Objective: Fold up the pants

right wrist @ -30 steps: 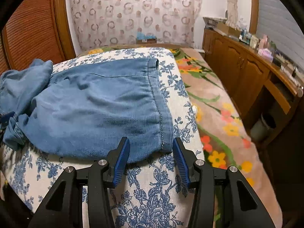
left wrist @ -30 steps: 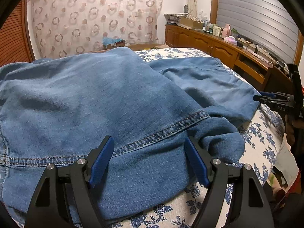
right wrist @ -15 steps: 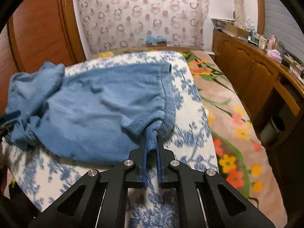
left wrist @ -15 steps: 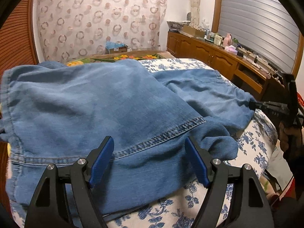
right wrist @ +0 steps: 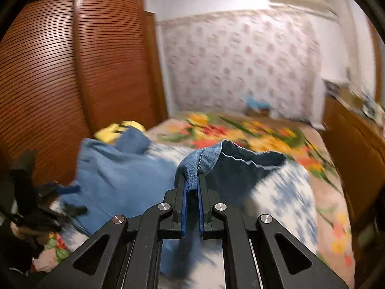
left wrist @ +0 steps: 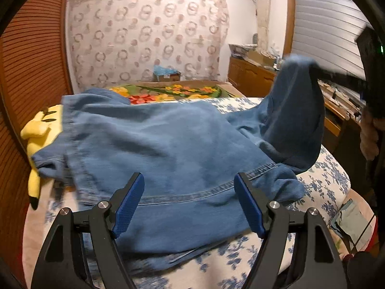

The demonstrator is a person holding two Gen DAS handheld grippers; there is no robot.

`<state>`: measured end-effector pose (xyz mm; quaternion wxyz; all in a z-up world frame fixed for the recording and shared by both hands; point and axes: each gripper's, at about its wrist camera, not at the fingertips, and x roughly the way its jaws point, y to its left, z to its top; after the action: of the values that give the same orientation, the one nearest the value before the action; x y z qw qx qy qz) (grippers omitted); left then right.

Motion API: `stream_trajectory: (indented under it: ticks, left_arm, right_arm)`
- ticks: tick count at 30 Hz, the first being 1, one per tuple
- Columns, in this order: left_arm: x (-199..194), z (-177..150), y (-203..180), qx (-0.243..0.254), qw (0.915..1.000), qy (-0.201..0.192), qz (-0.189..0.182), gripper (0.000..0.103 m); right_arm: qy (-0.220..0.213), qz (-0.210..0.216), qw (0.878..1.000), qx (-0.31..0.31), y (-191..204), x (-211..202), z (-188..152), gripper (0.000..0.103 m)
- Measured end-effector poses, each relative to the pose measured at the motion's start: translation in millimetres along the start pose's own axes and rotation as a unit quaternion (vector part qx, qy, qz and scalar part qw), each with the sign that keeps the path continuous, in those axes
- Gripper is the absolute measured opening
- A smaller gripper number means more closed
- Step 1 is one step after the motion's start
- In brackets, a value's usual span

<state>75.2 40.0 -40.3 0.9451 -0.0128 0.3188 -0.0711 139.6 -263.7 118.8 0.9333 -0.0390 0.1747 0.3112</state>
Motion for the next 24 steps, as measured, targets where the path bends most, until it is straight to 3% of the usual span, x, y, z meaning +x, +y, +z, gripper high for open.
stream_trajectory:
  ticks: [6, 9, 11, 13, 14, 21, 24]
  left_arm:
    - [-21, -5, 24, -0.017, 0.9995, -0.013, 0.022, 0.078]
    - [-27, -8, 32, -0.024, 0.9992, -0.014, 0.027, 0.078]
    - [-27, -10, 37, -0.028, 0.9991, -0.013, 0.030, 0.078]
    - [-28, -12, 41, -0.032, 0.9989, -0.013, 0.030, 0.078]
    - [-28, -12, 43, -0.033, 0.9989, -0.012, 0.031, 0.078]
    - [-17, -16, 49, -0.049, 0.9985, -0.003, 0.022, 0.078]
    - [-13, -14, 46, -0.052, 0.9986, -0.001, 0.013, 0.078]
  right_arm:
    - [-0.016, 0.089, 0.994, -0.053, 59, 23, 42, 0.007]
    - [0.017, 0.132, 0.989, -0.062, 75, 46, 46, 0.007]
    - [0.037, 0.125, 0.989, -0.075, 84, 59, 43, 0.016]
    - [0.046, 0.126, 0.988, -0.079, 82, 65, 40, 0.032]
    - [0.049, 0.126, 0.988, -0.077, 77, 64, 40, 0.034]
    - [0.073, 0.084, 0.992, -0.066, 58, 90, 44, 0.035]
    - [0.083, 0.071, 0.992, -0.062, 69, 99, 38, 0.035]
